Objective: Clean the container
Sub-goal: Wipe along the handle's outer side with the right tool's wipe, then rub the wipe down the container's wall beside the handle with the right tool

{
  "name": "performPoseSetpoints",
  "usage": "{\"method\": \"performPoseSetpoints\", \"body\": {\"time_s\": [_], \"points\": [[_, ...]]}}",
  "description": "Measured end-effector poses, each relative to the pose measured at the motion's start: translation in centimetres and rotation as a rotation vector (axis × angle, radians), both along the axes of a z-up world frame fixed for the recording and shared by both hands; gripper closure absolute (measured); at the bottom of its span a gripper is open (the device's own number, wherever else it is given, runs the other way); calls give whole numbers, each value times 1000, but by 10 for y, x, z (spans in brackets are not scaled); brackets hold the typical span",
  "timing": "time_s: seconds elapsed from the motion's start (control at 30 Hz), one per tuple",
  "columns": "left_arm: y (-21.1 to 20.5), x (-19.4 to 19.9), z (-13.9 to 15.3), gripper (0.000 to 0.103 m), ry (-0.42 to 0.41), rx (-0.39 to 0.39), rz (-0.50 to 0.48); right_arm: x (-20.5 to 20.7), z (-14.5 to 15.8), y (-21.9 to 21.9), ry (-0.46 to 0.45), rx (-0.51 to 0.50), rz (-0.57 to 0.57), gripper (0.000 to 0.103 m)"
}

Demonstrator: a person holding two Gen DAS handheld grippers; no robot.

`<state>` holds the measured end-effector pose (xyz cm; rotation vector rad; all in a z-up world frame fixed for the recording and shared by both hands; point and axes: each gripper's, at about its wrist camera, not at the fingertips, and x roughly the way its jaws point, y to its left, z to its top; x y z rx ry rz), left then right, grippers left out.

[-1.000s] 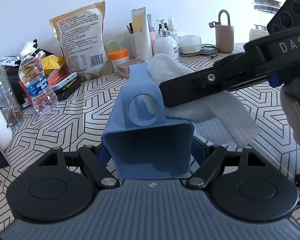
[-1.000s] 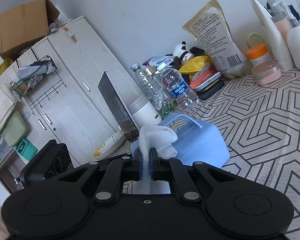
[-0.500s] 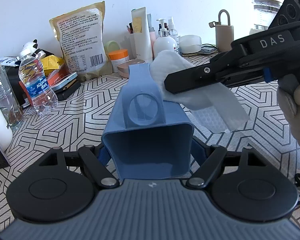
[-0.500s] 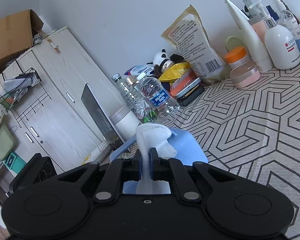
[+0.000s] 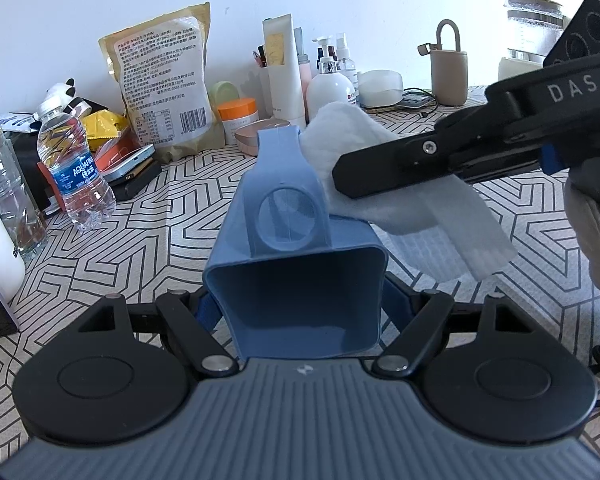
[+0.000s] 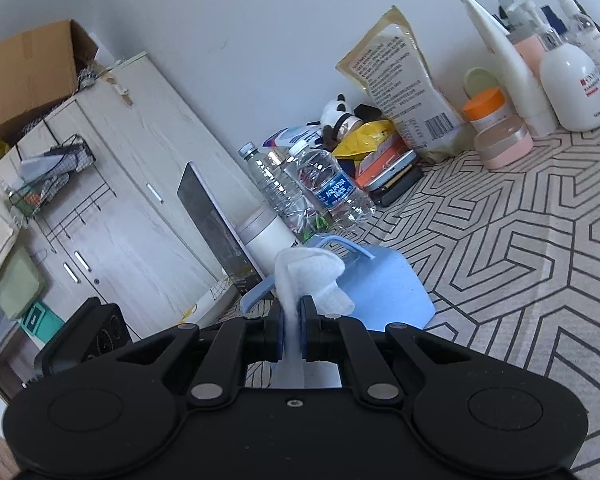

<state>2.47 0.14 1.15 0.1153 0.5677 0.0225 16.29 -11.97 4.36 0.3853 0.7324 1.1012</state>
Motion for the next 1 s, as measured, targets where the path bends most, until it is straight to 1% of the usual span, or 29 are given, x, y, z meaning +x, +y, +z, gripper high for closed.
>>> {"method": "performPoseSetpoints", "body": {"time_s": [0.1, 0.17, 0.4, 0.6, 0.7, 0.77, 0.83, 1.0], "points": [[0, 1, 0, 25, 1, 1, 1, 3, -2, -4, 16, -3, -26, 96], [1, 1, 0, 23, 0, 0, 1, 2, -2, -3, 11, -7, -27, 95], [0, 0, -1, 23, -2, 1, -1, 0, -2, -4, 15, -15, -36, 95], [1, 1, -1, 23, -3, 1, 2, 3, -6, -7, 44, -37, -65, 95], [1, 0, -1, 23, -3, 0, 1, 4, -7, -7, 51, -35, -69, 91], [1, 1, -1, 23, -4, 1, 1, 4, -8, -8, 55, -39, -76, 86], [1, 1, -1, 23, -4, 0, 1, 5, -9, -9, 68, -35, -81, 79], [1, 0, -1, 23, -3, 0, 3, 3, -7, -6, 51, -42, -72, 79]]}}
